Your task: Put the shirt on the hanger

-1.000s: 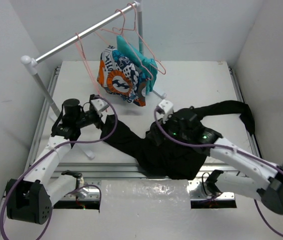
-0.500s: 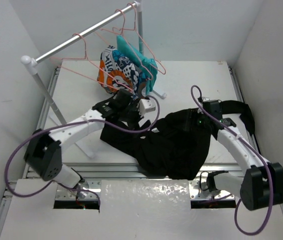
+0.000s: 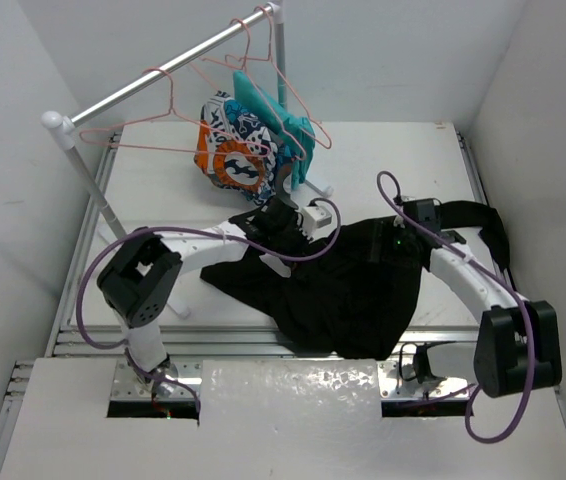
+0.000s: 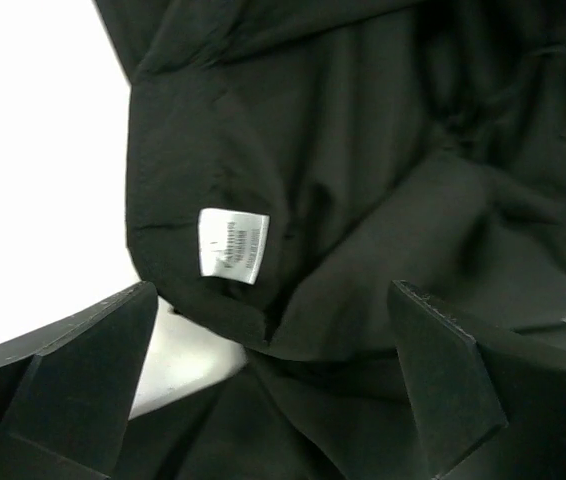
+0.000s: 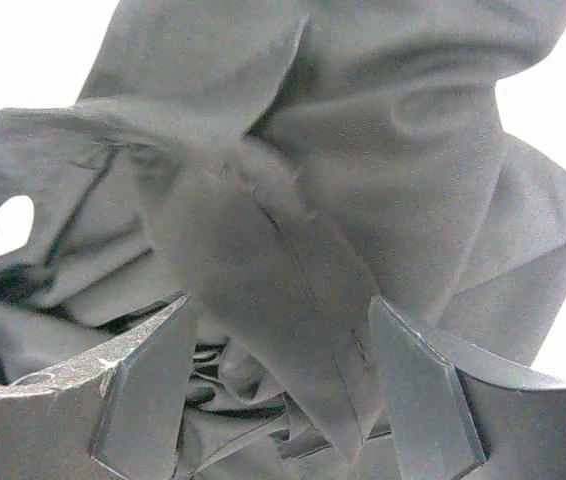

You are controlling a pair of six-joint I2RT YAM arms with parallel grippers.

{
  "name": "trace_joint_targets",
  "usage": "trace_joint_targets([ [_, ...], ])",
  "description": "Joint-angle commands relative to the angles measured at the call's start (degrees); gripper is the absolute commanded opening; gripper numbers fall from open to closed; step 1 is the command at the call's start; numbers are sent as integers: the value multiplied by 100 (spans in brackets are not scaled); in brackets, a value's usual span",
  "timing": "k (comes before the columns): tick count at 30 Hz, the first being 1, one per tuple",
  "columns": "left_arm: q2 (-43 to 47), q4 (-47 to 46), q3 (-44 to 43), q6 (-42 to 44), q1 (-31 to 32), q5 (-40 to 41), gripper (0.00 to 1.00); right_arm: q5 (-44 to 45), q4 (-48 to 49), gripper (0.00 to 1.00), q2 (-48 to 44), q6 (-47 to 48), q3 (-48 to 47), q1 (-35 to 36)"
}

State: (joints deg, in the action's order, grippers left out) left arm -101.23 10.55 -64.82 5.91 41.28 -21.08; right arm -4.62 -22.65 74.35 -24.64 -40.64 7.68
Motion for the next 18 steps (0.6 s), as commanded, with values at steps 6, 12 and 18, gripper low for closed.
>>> trace_joint_targets([
  [6, -186, -404, 127, 51, -50, 70, 45, -424, 498, 72, -1105, 609, 56, -12],
  [12, -248, -343, -101, -99, -189, 139, 25, -636, 403, 74, -1405, 768, -5, -12],
  [18, -204, -351, -391, -538, -655, 61, 54, -795, 235, 74, -1572, 803, -93, -12],
])
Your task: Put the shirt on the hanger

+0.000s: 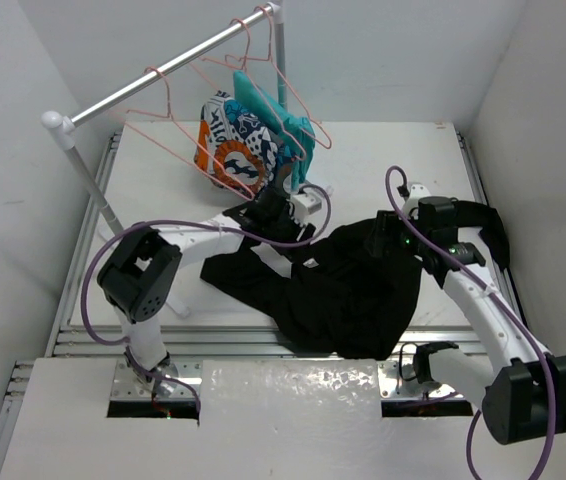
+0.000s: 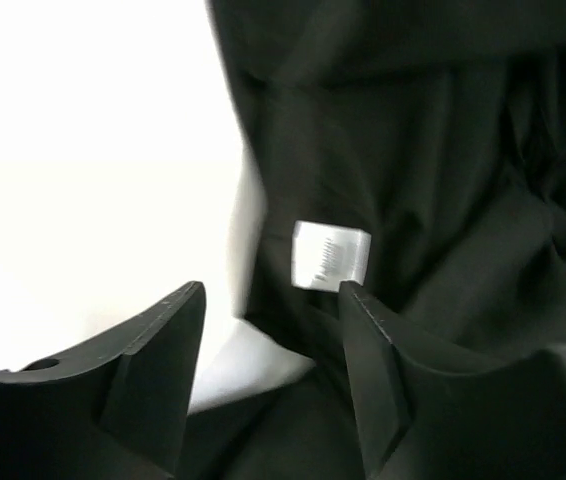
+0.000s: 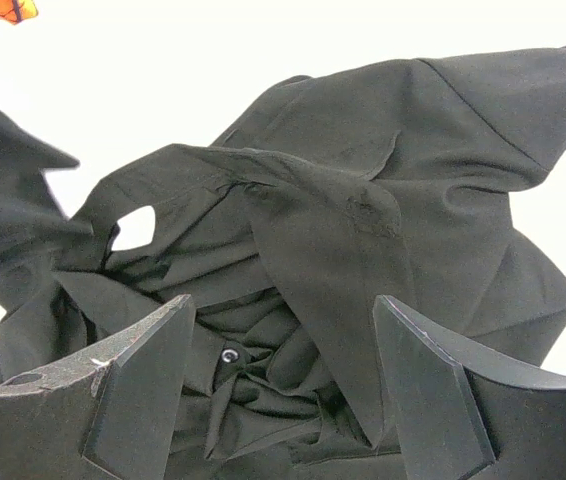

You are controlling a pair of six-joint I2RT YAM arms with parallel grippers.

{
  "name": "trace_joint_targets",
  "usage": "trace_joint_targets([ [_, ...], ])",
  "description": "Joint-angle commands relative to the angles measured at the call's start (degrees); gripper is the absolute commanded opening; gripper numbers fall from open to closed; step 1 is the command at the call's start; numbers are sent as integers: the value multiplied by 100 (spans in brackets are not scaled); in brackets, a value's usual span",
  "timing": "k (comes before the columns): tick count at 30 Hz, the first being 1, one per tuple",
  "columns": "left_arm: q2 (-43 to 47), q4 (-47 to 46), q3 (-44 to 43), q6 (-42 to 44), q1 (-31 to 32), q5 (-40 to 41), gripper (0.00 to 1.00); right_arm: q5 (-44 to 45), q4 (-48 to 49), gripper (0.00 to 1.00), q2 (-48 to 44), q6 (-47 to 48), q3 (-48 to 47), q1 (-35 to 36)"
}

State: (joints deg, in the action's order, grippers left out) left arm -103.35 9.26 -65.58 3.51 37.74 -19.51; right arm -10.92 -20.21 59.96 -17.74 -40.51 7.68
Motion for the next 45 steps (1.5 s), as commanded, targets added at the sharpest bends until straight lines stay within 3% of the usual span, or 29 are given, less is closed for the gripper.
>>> trace_joint_targets([
  [1, -27, -257, -367, -307, -345, -123, 55, -191, -10, 74, -143, 104, -80, -12],
  [10, -247, -336, -61, -579, -91, -905, 57, -270, -1, 75, -231, 104, -53, -12],
  [15, -194, -469, 160, -588, -3, -827, 55, -358, 43, 76, -204, -19, -27, -12],
  [16, -203, -425, 151, -545, -3, -766, 50, -376, 61, 76, -204, -37, -1, -12],
  [17, -229, -381, 125, -501, -3, -695, 31, -385, 104, 75, -213, -54, 26, -21],
  [19, -238, -179, -16, -377, -3, -686, 4, -394, 113, 75, -222, -46, 52, -12],
  [20, -203, -92, -68, -203, -3, -703, 0, -402, 113, 75, -239, 15, 35, -12],
  [25, 429, 216, -586, 798, 58, -844, 0, -771, -53, 75, -327, 638, -333, -12],
  [36, 826, 2799, -2517, 4269, 102, -1644, 0, -2394, 211, 79, -609, 2889, -1327, 137],
  [40, 764, 3442, -3153, 4659, 102, -1889, 0, -3029, 87, 80, -74, 3092, -1907, 216],
  [45, 843, 3487, -3216, 4273, 102, -2303, 2, -3513, 17, 80, 410, 3259, -1978, 260],
])
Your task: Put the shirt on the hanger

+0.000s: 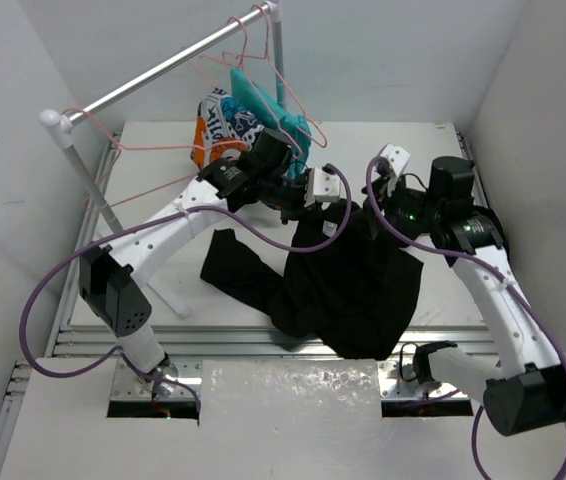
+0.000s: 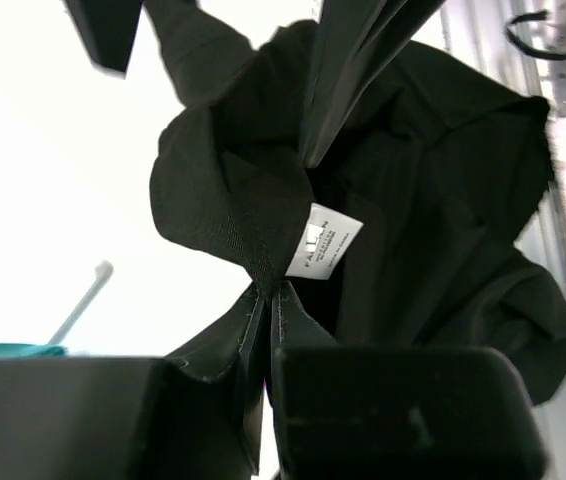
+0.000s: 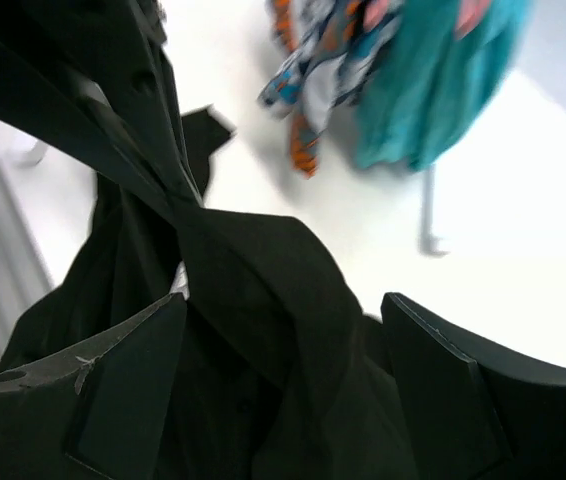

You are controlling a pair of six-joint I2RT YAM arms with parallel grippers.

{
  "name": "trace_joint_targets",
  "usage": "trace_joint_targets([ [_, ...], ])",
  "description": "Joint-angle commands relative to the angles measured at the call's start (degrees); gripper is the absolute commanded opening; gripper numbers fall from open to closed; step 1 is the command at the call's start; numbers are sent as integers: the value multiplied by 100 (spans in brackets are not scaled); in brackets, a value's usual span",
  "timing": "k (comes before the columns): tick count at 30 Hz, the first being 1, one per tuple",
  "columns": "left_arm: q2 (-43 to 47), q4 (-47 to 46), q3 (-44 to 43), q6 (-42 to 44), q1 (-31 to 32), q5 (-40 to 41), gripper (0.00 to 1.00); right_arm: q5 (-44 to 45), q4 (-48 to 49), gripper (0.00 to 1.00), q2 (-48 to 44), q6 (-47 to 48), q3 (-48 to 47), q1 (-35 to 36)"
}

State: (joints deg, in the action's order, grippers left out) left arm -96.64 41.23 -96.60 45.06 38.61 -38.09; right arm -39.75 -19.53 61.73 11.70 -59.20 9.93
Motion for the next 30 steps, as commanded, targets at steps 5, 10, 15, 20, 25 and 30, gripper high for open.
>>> trace_joint_targets([
  [5, 67, -185, 351, -6, 6, -104, 1, -587, 896, 80, 269, -317, 680, 61],
  [10, 110, -186, 554, 29, 6, -426, 0, -51, 1285, 77, 304, -494, 1226, 61],
  [15, 66, -159, 431, 20, 6, -454, 0, -279, 1276, 64, 655, -757, 1463, 96],
  [20, 93, -186, 413, -93, 6, -384, 0, 221, 1917, 16, 638, -1590, 1833, 176],
  [25, 198, -798, 712, -1093, -38, 185, 33, 1597, 1532, 0, 498, -2503, 1429, 167],
  [30, 295, -1521, 1441, -2264, -117, 635, 38, 2356, 1750, 0, 50, -3341, 1481, 228],
])
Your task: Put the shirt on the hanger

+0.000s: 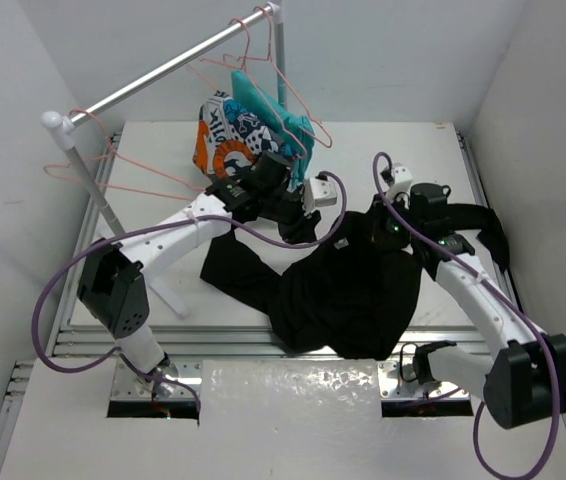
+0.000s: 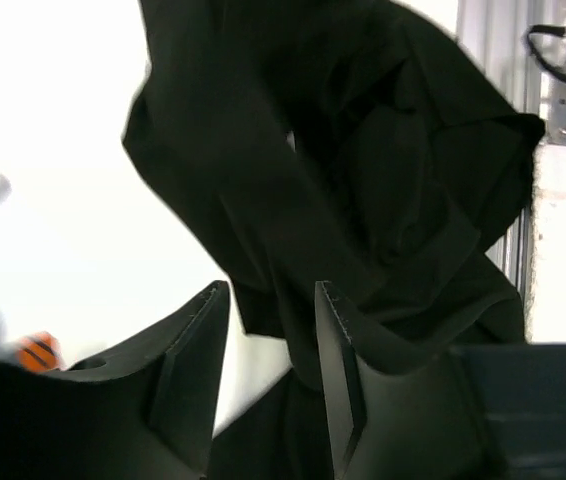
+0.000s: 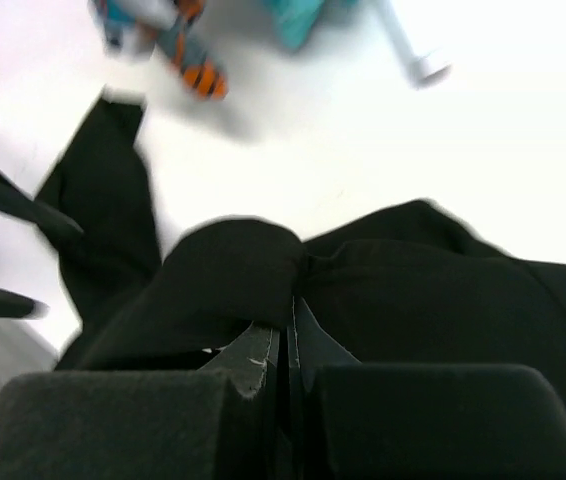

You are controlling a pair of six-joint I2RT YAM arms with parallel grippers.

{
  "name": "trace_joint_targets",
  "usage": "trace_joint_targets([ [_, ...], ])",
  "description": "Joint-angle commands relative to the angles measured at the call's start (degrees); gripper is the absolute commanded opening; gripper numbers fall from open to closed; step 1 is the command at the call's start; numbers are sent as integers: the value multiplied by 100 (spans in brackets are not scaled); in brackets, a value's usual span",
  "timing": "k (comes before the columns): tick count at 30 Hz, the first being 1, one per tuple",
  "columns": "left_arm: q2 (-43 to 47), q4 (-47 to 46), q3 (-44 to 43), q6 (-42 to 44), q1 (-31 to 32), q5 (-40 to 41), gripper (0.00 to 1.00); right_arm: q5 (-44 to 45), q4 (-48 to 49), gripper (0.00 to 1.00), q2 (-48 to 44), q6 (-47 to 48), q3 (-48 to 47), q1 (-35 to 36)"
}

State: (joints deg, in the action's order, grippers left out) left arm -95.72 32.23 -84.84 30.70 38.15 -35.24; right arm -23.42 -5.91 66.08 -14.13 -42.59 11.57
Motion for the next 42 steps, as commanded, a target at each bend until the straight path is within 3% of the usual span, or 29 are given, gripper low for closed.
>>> trace_joint_targets([
  [1, 194, -717, 327, -846, -71, 534, 36, 1003, 415, 0, -473, -845, -171, 82],
  [3, 168, -709, 398, -750, -62, 580, 37, 1233, 363, 0, -640, -872, -276, 99],
  [5, 194, -657, 337, -758, 25, 379, 45, 1392, 109, 0, -623, -820, -451, 100],
  [6, 194, -639, 284, -837, 78, 221, 55, 1454, -23, 0, -527, -819, -661, 100],
  [9, 168, -770, 257, -1372, 402, 211, 64, 1744, -507, 0, -342, -1082, -892, 100],
  [12, 150, -815, 537, -1593, 596, 237, 65, 1788, -464, 0, -368, -1285, -646, 108],
  [13, 185, -815, 747, -1611, 606, 281, 65, 1875, -611, 13, -377, -1311, -637, 100],
  [14, 220, -832, 854, -1620, 606, 342, 65, 1981, -743, 54, -368, -1303, -706, 100],
  [15, 264, -771, 968, -1576, 606, 499, 65, 2225, -910, 67, -351, -1181, -803, 100],
  [17, 431, -692, 1276, -1208, 606, 571, 65, 2324, -1411, 84, -316, -988, -1249, 91],
  [24, 932, -235, 2119, 5, 606, 1036, 64, 1570, -1396, 86, -272, -187, -3104, 82],
  [28, 1265, -129, 2769, 611, 606, 1414, 64, 472, -1193, 82, 105, -99, -4247, 143],
  [30, 1363, -103, 2963, 727, 606, 1651, 64, -161, -1341, 81, 632, 6, -5168, 441],
  [34, 1530, -190, 3403, 912, 588, 2012, 64, -390, -2203, 82, 1870, 569, -7205, 1530],
  [42, 1609, -472, 3763, 814, 377, 2223, 64, -812, -1185, 82, 3881, 359, -8071, 3069],
])
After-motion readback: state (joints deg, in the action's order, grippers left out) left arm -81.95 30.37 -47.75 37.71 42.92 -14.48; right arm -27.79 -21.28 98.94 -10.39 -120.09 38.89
